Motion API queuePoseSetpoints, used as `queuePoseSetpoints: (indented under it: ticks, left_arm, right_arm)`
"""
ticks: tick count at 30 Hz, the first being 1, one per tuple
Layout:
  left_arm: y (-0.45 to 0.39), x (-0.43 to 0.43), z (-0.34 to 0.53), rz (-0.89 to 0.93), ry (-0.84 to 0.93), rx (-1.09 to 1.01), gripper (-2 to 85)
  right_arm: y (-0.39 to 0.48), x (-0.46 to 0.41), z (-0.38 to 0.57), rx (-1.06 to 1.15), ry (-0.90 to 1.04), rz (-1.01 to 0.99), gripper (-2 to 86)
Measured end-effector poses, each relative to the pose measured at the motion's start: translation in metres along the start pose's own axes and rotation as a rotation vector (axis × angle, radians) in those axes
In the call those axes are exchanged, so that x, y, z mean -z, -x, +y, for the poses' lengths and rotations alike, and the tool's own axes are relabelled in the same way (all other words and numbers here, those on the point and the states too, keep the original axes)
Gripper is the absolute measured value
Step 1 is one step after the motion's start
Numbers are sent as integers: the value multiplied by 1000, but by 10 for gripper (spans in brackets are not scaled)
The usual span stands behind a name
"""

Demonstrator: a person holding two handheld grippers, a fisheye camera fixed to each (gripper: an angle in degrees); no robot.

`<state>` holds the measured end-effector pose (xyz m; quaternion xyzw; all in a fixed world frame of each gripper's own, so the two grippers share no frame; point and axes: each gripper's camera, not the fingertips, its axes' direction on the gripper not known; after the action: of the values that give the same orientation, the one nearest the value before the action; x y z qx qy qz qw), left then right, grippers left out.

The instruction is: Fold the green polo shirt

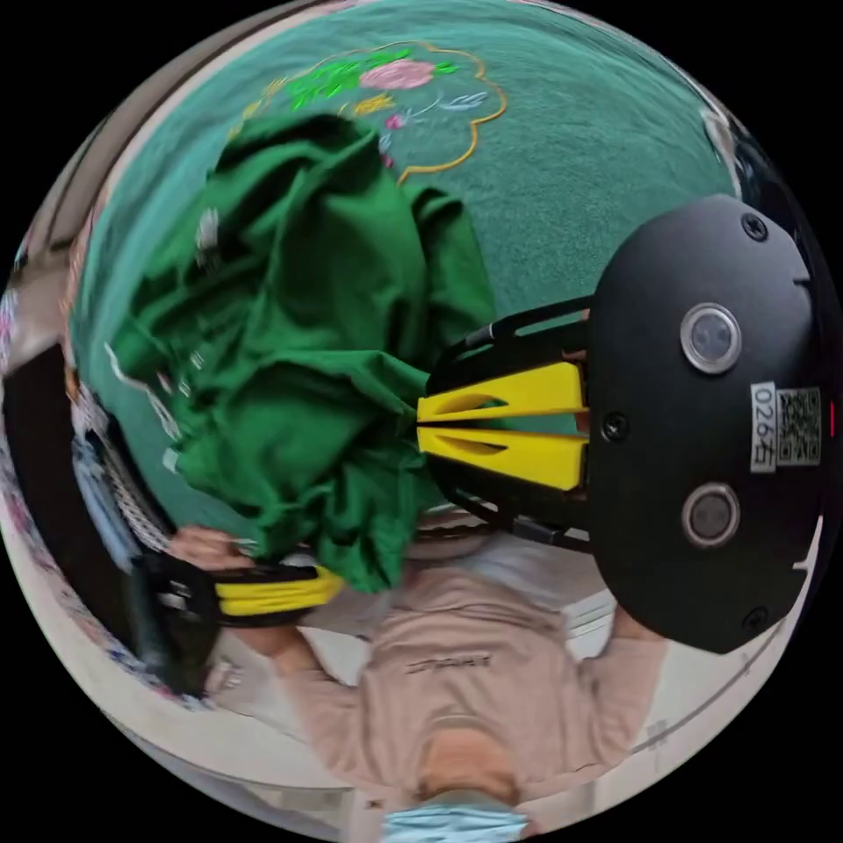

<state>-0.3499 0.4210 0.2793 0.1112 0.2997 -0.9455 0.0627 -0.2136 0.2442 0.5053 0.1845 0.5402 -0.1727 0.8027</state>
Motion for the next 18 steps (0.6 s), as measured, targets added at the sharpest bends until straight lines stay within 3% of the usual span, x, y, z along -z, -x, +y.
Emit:
queuePoseSetpoints:
  ticks: [3,5,7,10,12,14,16,18]
  left_arm:
    - [-12,38,18,-113,-110,-14,-8]
    - [-15,72,41,-223,-277,32,-8]
    - [-1,105,75,-351,-461,227,-9]
    - [44,107,100,-423,-403,568,-10]
    - [73,98,110,-397,-326,731,-10]
    - [94,85,111,-303,-220,774,-10]
    - [84,70,89,-149,-137,525,-10]
    - [59,75,73,-172,-127,346,-10]
  right_arm:
    - [29,-5,50,96,32,44,-10]
    - [23,27,83,11,-169,78,3]
    - [13,50,103,-61,-395,70,27]
    - [2,51,117,-115,-644,50,68]
    - [-4,25,104,-141,-580,109,79]
    - [-15,-30,85,-77,-296,62,17]
    - [-17,-47,96,6,-196,-16,-4]
    - [-12,-40,122,140,-160,-71,-9]
